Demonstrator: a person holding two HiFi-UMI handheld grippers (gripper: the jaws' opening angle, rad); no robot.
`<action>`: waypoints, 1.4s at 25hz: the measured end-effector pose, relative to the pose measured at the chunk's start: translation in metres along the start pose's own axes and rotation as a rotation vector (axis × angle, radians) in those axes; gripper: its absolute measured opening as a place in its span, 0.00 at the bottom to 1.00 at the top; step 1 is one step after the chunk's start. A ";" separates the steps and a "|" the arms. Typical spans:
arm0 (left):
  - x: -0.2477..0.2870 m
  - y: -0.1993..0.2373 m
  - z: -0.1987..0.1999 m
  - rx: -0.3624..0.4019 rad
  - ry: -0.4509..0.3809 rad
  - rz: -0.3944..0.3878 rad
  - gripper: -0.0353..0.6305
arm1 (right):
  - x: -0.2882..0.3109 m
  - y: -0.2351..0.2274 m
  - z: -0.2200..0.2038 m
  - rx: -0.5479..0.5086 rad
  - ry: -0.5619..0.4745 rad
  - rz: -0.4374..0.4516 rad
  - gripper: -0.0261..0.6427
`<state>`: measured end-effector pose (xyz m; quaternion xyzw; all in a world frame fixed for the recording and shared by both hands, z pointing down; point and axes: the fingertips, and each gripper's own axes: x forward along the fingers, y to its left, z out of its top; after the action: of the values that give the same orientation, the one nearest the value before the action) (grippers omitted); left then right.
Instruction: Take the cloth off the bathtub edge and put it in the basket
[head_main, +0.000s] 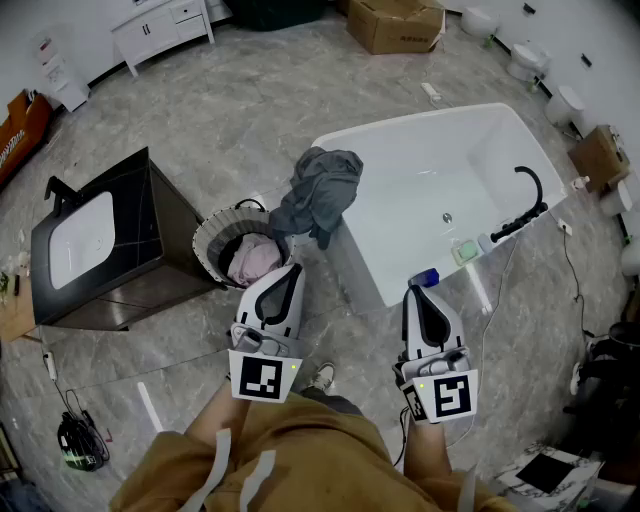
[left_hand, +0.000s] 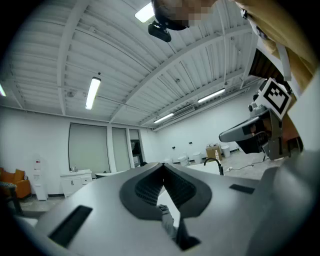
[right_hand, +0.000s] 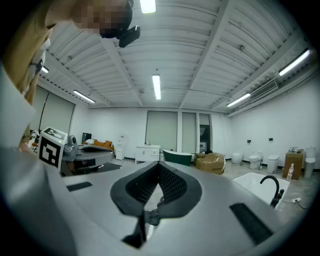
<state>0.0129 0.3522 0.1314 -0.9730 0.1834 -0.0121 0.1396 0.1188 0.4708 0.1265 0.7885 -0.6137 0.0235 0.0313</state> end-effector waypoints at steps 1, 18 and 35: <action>0.005 -0.003 0.001 -0.001 0.002 0.006 0.06 | 0.000 -0.008 0.000 -0.002 -0.002 0.003 0.05; 0.013 0.006 0.008 0.113 -0.013 0.076 0.06 | 0.013 -0.022 0.020 -0.034 -0.084 0.055 0.05; 0.079 0.097 -0.045 0.037 -0.010 0.040 0.06 | 0.143 -0.006 0.006 -0.039 -0.006 0.055 0.05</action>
<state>0.0484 0.2249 0.1459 -0.9664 0.2019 -0.0080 0.1589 0.1597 0.3339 0.1308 0.7708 -0.6354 0.0101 0.0444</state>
